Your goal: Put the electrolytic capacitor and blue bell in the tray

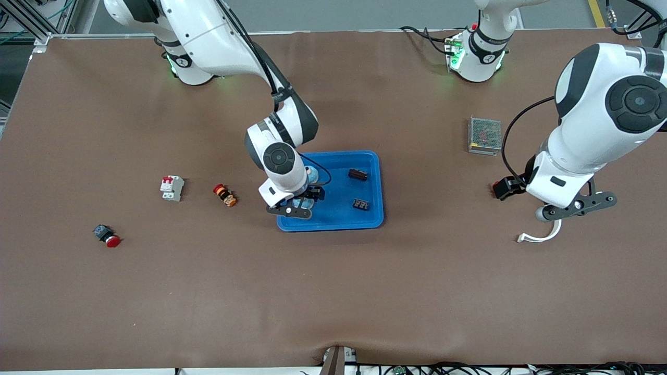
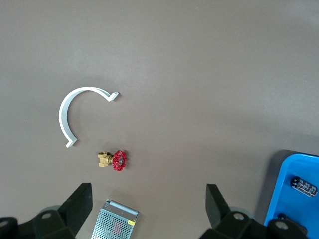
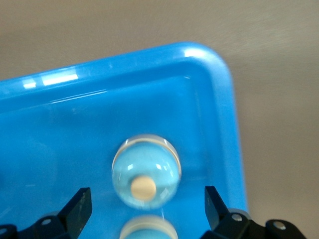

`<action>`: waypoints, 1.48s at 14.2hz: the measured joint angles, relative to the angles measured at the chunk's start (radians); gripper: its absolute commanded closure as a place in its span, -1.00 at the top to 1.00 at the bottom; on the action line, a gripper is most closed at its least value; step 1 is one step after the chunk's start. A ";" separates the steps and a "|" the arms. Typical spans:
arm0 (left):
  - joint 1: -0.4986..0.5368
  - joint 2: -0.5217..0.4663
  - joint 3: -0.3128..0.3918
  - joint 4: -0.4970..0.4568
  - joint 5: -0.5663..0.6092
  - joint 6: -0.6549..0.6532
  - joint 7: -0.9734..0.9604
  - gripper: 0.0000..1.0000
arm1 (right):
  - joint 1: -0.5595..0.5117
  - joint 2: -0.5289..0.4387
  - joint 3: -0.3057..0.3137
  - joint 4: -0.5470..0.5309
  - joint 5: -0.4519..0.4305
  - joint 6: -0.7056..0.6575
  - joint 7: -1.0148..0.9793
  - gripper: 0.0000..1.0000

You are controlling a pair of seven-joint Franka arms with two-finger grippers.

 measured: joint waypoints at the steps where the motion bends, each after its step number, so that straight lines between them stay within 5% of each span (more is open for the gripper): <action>1: 0.000 -0.001 0.000 0.000 0.000 0.000 0.000 1.00 | -0.001 -0.039 -0.009 0.006 -0.001 -0.060 -0.002 1.00; 7: 0.000 -0.004 -0.001 0.000 0.000 0.000 0.000 1.00 | -0.012 -0.263 -0.060 0.010 -0.006 -0.360 -0.039 1.00; 14: 0.000 -0.005 -0.004 -0.001 0.000 0.000 0.000 1.00 | -0.056 -0.535 -0.121 0.014 -0.119 -0.681 -0.166 1.00; 21: -0.001 -0.012 -0.005 0.018 0.000 0.000 0.000 1.00 | -0.304 -0.688 -0.130 0.009 -0.178 -0.807 -0.509 1.00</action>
